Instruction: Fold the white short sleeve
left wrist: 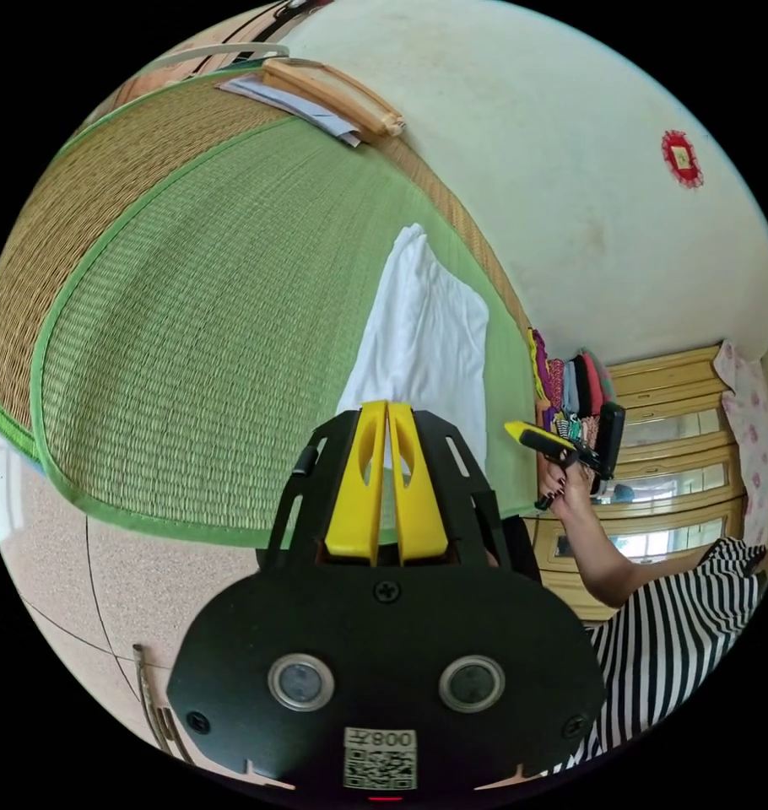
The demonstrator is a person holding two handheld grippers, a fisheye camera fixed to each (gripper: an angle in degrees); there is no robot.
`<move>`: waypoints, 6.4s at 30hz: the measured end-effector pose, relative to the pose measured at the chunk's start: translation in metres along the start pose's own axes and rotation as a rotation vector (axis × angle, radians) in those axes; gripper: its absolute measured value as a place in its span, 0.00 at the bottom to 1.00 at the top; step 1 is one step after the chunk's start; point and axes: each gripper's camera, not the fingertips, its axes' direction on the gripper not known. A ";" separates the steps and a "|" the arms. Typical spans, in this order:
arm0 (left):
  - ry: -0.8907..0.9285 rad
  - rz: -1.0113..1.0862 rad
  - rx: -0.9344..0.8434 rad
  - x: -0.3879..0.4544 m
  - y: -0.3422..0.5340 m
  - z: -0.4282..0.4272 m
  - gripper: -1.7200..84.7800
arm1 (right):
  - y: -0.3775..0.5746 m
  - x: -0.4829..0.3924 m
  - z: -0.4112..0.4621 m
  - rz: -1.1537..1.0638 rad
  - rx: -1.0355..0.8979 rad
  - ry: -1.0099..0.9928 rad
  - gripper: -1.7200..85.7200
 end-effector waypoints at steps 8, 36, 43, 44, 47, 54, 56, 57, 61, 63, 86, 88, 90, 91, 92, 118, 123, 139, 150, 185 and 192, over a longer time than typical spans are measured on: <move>-0.046 -0.008 -0.065 -0.012 -0.011 0.036 0.02 | -0.015 0.040 0.020 0.074 -0.109 -0.010 0.02; 0.002 -0.006 -0.057 -0.042 0.013 0.082 0.02 | -0.078 0.131 -0.086 0.148 0.101 -0.103 0.02; 0.009 -0.049 -0.066 -0.069 0.029 0.110 0.02 | 0.012 0.068 -0.052 0.036 -0.143 -0.306 0.02; 0.007 -0.051 -0.064 -0.069 0.030 0.111 0.02 | 0.023 0.065 -0.043 0.055 -0.174 -0.308 0.02; -0.027 -0.037 -0.051 -0.061 0.037 0.114 0.02 | 0.037 0.069 -0.034 0.089 -0.170 -0.306 0.02; 0.047 0.172 -0.153 -0.004 0.057 0.158 0.02 | 0.044 0.093 -0.052 0.164 -0.137 -0.397 0.02; 0.043 0.225 -0.208 0.012 0.063 0.179 0.02 | 0.054 0.106 -0.058 0.224 -0.092 -0.462 0.02; 0.050 0.253 -0.246 0.021 0.066 0.194 0.02 | 0.061 0.114 -0.063 0.257 -0.063 -0.478 0.02; 0.066 0.301 -0.345 0.040 0.079 0.243 0.03 | 0.080 0.135 -0.074 0.347 0.004 -0.538 0.02; 0.051 0.306 -0.374 0.042 0.083 0.259 0.03 | 0.083 0.142 -0.075 0.357 0.023 -0.567 0.02; 0.111 0.191 -0.384 0.011 0.103 0.349 0.03 | 0.105 0.187 -0.069 0.415 -0.019 -0.648 0.05; 0.112 0.202 -0.375 0.011 0.105 0.349 0.02 | 0.109 0.192 -0.072 0.432 -0.002 -0.668 0.06; 0.122 0.209 -0.367 0.010 0.106 0.348 0.02 | 0.113 0.198 -0.073 0.446 0.009 -0.691 0.07; 0.135 0.217 -0.360 0.011 0.107 0.347 0.02 | 0.114 0.200 -0.073 0.450 0.011 -0.698 0.08; 0.144 0.222 -0.357 0.011 0.107 0.346 0.02 | 0.115 0.203 -0.071 0.462 0.017 -0.723 0.09; 0.189 0.098 -0.288 -0.025 0.109 0.316 0.02 | 0.120 0.221 -0.058 0.498 0.059 -0.856 0.10; 0.184 0.139 -0.287 -0.023 0.101 0.299 0.02 | 0.119 0.219 -0.051 0.517 0.075 -0.913 0.11; 0.254 0.065 -0.250 -0.072 0.075 0.202 0.03 | 0.111 0.196 -0.051 0.533 0.061 -0.941 0.05; 0.574 -0.389 -0.023 -0.167 0.058 0.139 0.12 | 0.084 0.156 -0.097 0.432 0.101 -0.949 0.05; 0.665 -0.634 0.116 -0.210 0.030 0.191 0.05 | 0.158 0.043 -0.214 0.449 0.098 -0.868 0.05; 0.740 -0.525 0.104 -0.169 0.066 0.226 0.04 | 0.225 0.016 -0.264 0.468 0.148 -0.905 0.05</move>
